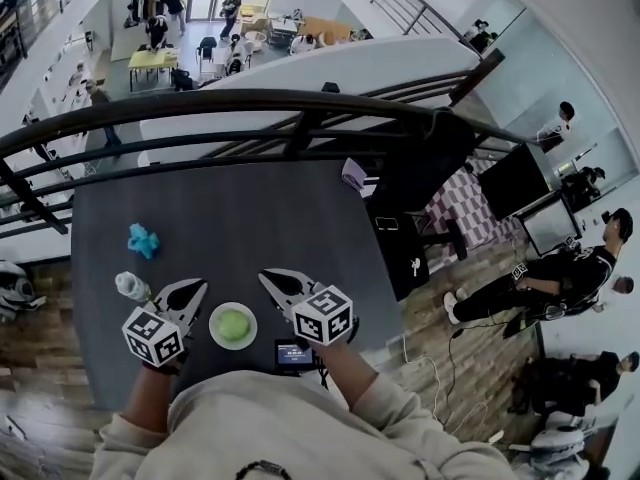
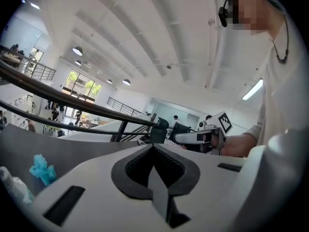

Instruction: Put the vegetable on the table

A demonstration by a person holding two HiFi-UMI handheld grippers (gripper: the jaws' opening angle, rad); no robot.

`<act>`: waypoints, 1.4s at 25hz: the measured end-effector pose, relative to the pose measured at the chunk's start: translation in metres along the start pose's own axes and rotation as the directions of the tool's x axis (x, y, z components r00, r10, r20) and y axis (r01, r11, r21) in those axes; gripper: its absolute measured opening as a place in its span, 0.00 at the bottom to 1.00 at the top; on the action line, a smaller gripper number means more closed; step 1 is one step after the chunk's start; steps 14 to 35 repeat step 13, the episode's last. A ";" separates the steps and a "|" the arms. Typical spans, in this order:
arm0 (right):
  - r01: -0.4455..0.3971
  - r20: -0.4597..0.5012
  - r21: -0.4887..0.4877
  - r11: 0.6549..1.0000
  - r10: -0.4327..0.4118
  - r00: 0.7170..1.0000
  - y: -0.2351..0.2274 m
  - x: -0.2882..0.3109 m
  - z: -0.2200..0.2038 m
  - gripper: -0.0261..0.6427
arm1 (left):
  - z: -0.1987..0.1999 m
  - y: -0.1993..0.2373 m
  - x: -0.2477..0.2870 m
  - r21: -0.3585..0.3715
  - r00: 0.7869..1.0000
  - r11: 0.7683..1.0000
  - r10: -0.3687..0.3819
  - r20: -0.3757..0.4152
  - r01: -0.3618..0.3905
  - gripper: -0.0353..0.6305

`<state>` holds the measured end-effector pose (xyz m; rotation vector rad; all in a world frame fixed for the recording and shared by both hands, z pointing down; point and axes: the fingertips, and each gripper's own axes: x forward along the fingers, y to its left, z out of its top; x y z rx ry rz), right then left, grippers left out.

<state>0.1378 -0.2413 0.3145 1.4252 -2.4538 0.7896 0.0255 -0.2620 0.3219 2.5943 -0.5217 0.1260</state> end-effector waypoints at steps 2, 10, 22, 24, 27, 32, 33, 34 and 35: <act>-0.018 0.007 0.024 1.000 0.018 1.000 0.003 0.002 0.003 0.06 | 0.000 -0.001 -0.003 -0.020 1.000 1.000 0.005 0.004 -0.004 0.06; -0.044 -0.013 0.007 0.999 0.045 0.999 0.037 0.011 -0.002 0.06 | -0.006 -0.007 -0.030 -0.056 1.000 0.998 -0.001 0.005 0.001 0.06; -0.047 -0.009 -0.007 0.999 0.047 0.999 0.053 0.002 -0.014 0.06 | -0.014 -0.018 -0.047 -0.039 1.000 0.999 0.004 0.017 -0.004 0.06; -0.047 -0.009 -0.007 0.999 0.047 0.999 0.053 0.002 -0.014 0.06 | -0.014 -0.018 -0.047 -0.039 1.000 0.999 0.004 0.017 -0.004 0.06; -0.047 -0.009 -0.007 0.999 0.047 0.999 0.053 0.002 -0.014 0.06 | -0.014 -0.018 -0.047 -0.039 1.000 0.999 0.004 0.017 -0.004 0.06; -0.047 -0.009 -0.007 0.999 0.047 0.999 0.053 0.002 -0.014 0.06 | -0.014 -0.018 -0.047 -0.039 1.000 0.999 0.004 0.017 -0.004 0.06; -0.047 -0.009 -0.007 0.999 0.047 0.999 0.053 0.002 -0.014 0.06 | -0.014 -0.018 -0.047 -0.039 1.000 0.999 0.004 0.017 -0.004 0.06; -0.047 -0.009 -0.007 0.999 0.047 0.999 0.053 0.002 -0.014 0.06 | -0.014 -0.018 -0.047 -0.039 1.000 0.999 0.004 0.017 -0.004 0.06; -0.047 -0.009 -0.007 0.999 0.047 0.999 0.053 0.002 -0.014 0.06 | -0.014 -0.018 -0.047 -0.039 1.000 0.999 0.004 0.017 -0.004 0.06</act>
